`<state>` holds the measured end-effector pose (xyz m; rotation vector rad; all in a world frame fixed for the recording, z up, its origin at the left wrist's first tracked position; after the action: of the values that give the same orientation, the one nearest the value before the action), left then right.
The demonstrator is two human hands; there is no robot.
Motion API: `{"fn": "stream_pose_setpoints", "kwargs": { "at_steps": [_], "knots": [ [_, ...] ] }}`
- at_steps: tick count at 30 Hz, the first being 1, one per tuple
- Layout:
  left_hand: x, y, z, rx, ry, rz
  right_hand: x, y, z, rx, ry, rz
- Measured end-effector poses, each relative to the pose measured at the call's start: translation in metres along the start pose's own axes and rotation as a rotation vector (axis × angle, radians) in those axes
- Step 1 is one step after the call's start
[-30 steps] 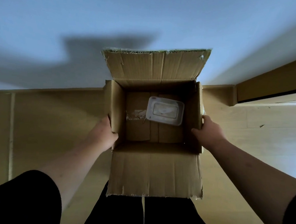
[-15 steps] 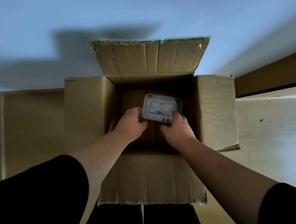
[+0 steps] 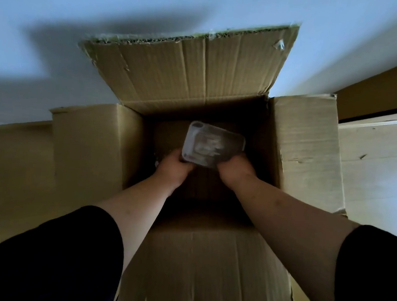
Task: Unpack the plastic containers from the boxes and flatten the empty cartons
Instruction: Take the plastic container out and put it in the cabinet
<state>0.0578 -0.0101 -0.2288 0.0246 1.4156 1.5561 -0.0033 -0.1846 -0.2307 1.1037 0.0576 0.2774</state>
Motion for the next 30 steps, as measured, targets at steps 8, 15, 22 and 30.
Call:
{"fn": "stream_pose_setpoints", "kwargs": {
  "at_steps": [8,15,22,30],
  "knots": [
    [-0.02,0.014,0.03,-0.087,-0.067,-0.035,-0.002,0.033,0.014,-0.044,-0.008,0.036],
    [-0.044,0.071,0.062,0.055,0.025,-0.071,-0.001,0.113,0.048,-0.141,-0.021,0.082],
    [-0.089,0.177,0.107,0.171,0.112,-0.187,-0.004,0.238,0.097,-0.284,-0.147,0.18],
    [-0.126,0.299,0.163,0.154,0.112,-0.342,-0.011,0.373,0.12,-0.357,-0.269,0.251]
  ]
}}
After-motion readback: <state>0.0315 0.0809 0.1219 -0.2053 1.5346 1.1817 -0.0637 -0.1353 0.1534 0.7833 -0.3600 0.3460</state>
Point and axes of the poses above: each hand's wrist, its own y-axis away from the middle knuckle, its own z-axis out of the back of the hand, x = y × z, the point moved 6 cm from there along -y, towards the middle knuckle, and after that the axes turned 8 degrees about -z, right-handed, at the moved point
